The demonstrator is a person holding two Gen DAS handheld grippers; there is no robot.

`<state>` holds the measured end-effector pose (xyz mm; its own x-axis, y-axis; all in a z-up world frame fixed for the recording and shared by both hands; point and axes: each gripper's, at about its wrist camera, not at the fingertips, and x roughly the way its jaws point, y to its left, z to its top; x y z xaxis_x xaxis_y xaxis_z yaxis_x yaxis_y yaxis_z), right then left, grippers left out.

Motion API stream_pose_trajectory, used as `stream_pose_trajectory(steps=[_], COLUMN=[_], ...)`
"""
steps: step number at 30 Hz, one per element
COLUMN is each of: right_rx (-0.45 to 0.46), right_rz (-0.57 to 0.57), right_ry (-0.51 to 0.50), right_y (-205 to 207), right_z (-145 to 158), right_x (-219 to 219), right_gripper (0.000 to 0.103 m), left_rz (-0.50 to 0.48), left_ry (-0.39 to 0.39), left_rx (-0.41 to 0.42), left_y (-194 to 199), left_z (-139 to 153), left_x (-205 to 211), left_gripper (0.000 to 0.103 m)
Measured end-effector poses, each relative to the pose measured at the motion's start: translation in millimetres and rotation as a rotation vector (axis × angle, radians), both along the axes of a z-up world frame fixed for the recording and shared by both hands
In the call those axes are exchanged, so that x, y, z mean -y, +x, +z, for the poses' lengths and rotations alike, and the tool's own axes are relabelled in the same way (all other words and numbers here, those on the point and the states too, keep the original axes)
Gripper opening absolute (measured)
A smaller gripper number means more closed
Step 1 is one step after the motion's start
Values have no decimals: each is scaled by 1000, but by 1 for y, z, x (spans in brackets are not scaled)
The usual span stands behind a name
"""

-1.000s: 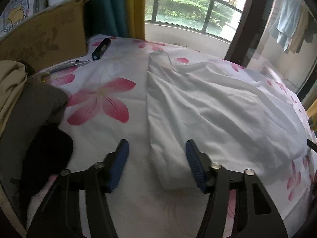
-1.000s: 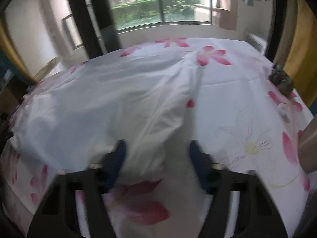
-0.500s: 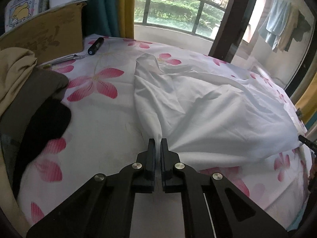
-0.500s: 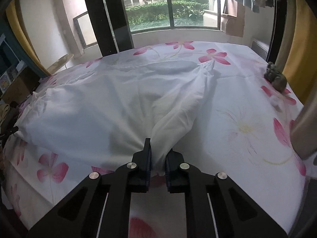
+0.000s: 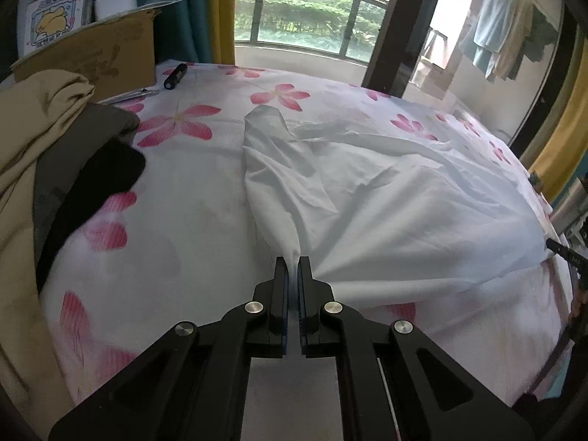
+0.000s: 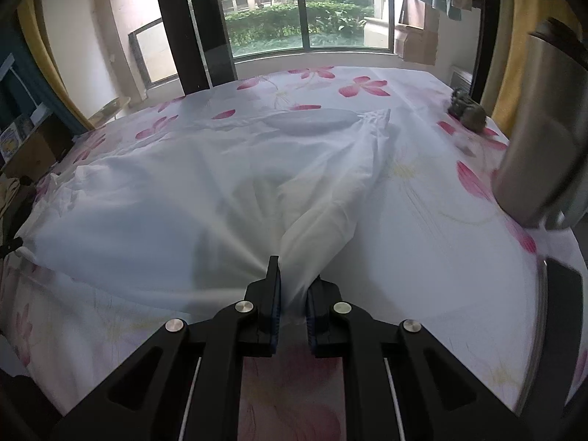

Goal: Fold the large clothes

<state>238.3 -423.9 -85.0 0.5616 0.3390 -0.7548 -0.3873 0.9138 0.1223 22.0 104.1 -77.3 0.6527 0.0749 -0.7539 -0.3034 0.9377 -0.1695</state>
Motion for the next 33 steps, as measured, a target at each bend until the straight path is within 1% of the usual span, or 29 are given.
stream_pose_trajectory(steps=[4,10,12,14,16,18,19,21,22,23,24,25,29,33], right_rx=[2,-1,-9,-31,-32,-41,-44,-35,-29,-25,-18,-9,34,76], right_rz=[-9,-4,-2,6,14,16,7,-17,-33,-44,-62,-78,-111,-108], right_ry=[7,3,-1,-10,-15,-26,-32,-49,-50,-46,-41,-39,-57,-55], right_y=[-10,-27,-29,-30,-32,-32,-32,-33,-33,-34,-33,-32,-24,-6], right_z=[2,0,-2,-6,-7,-6,-6,-2,1,3,7,11,27,42], right_x=[8,14,15,14,15,16,18,22,27,29,34,37,39,29], right_gripper=[11,11,11,11,15,24,28,46,48,52,55,56,57,57], left_rz=[2,5,1,2,4,0,-5,-14,-11,-6,0,3,-5,-37], left_ry=[-27,-26,-23,-39,-68,-52,-43,-33,-22,-13,-7,-6,30,60], left_rx=[-7,2,0,-2,-9,-19,-36,-45,-49,-48,-37,-27,13,26], left_y=[-17,-34,-39,-41,-40,-36,-34,-32,-33,-34,-35,-36,-26,4], left_z=[-6,-6,-7,-10,-16,-14,-12,-9,-7,-4,0,4,24,37], left_x=[3,8,10,9,7,9,9,10,10,9,8,7,5,9], left_gripper=[5,5,5,5,5,6,9,13,23,37,43,47,47,47])
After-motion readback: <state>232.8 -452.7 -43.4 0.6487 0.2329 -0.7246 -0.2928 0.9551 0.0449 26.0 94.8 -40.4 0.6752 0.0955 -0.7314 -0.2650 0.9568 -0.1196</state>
